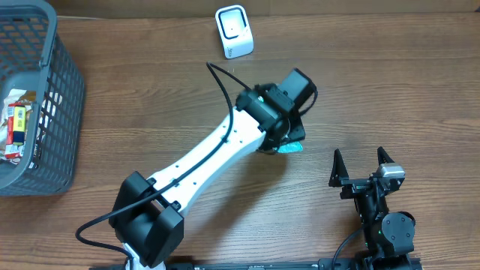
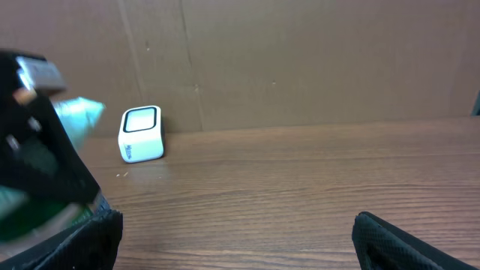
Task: Scan the item barcode
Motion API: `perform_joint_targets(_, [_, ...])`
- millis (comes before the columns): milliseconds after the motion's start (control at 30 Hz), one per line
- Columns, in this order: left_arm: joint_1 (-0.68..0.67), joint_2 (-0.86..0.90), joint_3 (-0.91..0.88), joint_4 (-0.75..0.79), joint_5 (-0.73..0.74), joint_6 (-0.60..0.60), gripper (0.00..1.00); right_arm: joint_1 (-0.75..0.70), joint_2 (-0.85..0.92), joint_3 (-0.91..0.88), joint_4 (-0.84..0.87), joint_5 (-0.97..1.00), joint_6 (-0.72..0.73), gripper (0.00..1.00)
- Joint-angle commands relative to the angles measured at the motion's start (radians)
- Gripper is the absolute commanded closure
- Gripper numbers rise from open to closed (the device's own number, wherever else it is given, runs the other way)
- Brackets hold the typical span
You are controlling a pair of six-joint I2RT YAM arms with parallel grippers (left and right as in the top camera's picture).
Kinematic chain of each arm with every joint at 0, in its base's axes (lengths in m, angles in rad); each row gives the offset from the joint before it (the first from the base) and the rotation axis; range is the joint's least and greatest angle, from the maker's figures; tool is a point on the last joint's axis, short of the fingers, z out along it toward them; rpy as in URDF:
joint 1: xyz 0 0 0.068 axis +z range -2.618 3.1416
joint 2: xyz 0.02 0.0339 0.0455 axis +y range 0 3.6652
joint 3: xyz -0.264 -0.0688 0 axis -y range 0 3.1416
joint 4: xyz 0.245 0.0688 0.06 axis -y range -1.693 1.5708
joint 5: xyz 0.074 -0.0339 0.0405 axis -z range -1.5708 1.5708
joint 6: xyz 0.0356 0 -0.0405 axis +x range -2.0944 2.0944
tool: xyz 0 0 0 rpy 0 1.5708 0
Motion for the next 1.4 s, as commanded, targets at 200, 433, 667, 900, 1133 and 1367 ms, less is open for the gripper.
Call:
perform_joint_targets(200, [-0.075,0.005,-0.134,0.143,-0.118,-0.024,0.96,-0.003,-0.009,-0.011,0.003,-0.005,-0.003,0.00])
perform_joint_targets(433, [-0.100,0.076,-0.138,0.174,-0.149,-0.024,0.96,-0.003,-0.009,-0.011,0.003,-0.005,-0.003,0.00])
perform_joint_targets(667, [-0.100,0.121,-0.138,0.196,-0.111,0.006,0.76,-0.003,-0.009,-0.011,0.003,-0.005,-0.003,0.00])
perform_joint_targets(900, [-0.100,0.121,-0.128,0.193,-0.111,0.088,0.23,-0.003,-0.009,-0.011,0.003,-0.005,-0.003,0.00])
perform_joint_targets(1133, [-0.092,0.115,0.008,0.079,-0.115,0.176,0.03,-0.003,-0.009,-0.011,0.003,-0.005,-0.003,0.00])
perform_joint_targets(1367, [-0.087,0.115,0.209,-0.099,-0.143,0.290,0.02,-0.003,-0.009,-0.011,0.003,-0.005,-0.003,0.00])
